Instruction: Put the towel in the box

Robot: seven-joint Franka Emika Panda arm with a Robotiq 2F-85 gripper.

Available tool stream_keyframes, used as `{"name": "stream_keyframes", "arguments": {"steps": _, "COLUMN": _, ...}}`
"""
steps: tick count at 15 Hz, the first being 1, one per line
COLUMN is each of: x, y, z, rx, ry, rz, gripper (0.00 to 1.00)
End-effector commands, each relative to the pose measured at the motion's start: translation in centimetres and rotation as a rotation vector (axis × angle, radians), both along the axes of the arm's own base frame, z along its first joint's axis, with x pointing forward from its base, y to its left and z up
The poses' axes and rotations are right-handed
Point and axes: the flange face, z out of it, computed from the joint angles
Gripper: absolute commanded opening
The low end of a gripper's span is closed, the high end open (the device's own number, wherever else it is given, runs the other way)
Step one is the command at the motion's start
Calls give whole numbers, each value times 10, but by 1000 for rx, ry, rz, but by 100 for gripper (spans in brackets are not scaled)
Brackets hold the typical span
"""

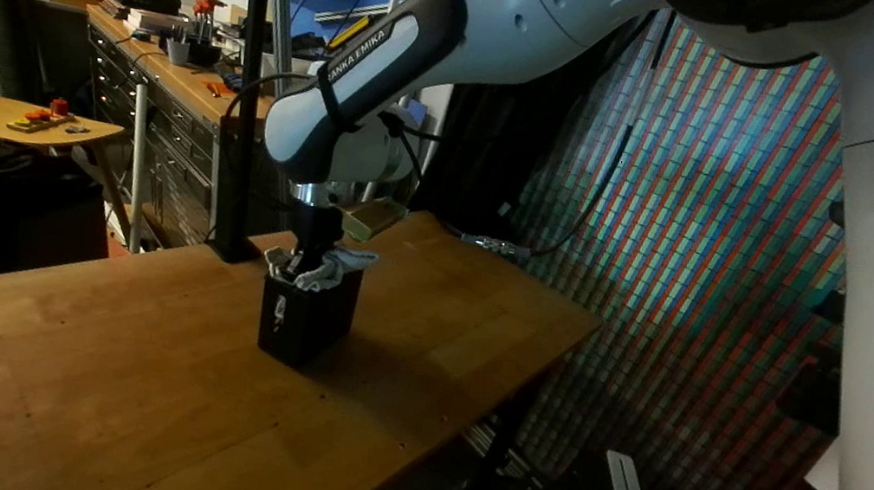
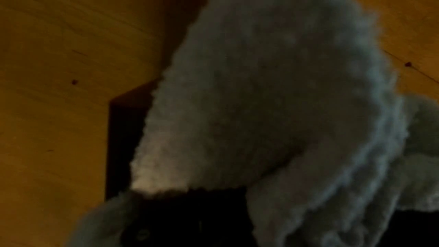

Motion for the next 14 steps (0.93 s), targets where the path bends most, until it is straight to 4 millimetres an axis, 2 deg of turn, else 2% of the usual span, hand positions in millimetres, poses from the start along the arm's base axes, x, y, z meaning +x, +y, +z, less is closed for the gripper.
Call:
{"name": "stream_keyframes", "arguments": {"steps": 1, "x": -6, "y": 12, "z": -28, "rx": 74, "ry": 40, "rz": 17, "gripper": 9}}
{"name": "stream_keyframes", "arguments": {"steps": 6, "x": -6, "y": 13, "z": -27, "rx": 116, "ry": 43, "rz": 0, "gripper": 9}}
{"name": "stream_keyframes", "arguments": {"steps": 14, "x": -2, "y": 6, "z": 27, "rx": 67, "ry": 1, "rz": -3, "gripper": 9}}
